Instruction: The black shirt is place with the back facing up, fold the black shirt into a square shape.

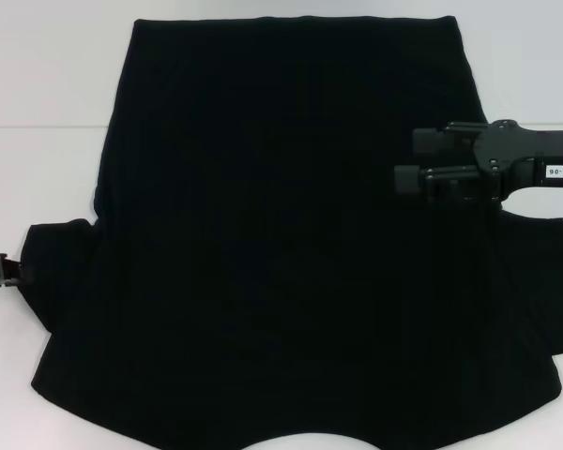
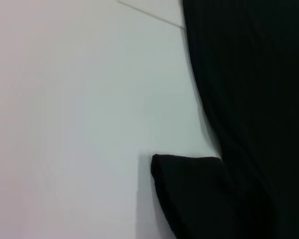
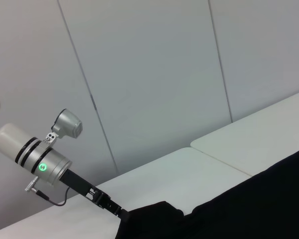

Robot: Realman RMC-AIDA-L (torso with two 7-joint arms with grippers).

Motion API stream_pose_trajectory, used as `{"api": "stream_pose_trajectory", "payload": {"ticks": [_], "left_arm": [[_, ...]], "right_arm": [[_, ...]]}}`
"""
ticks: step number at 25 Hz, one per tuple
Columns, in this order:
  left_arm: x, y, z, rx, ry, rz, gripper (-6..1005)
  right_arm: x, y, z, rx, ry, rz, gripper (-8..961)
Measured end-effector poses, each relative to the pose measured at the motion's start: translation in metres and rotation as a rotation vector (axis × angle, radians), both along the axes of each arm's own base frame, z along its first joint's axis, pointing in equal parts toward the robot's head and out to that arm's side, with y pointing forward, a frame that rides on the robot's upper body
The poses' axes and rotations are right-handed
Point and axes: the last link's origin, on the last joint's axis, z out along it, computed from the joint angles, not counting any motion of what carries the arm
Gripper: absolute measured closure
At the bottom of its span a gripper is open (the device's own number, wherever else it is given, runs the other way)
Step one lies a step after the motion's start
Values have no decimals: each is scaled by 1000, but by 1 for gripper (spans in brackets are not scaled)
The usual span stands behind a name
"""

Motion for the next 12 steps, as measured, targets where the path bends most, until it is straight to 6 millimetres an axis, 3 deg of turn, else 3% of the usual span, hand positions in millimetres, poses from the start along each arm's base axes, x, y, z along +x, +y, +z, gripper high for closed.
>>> {"api": "stream_pose_trajectory", "payload": {"ticks": [8,12], "left_arm": [[-2,8,7,41,41,-3,961],[-5,13,12,80,73,2,989]], "right_arm": [[0,1,-2,7,4,-9,69],[0,0,-4,6,11,-14,70]]}}
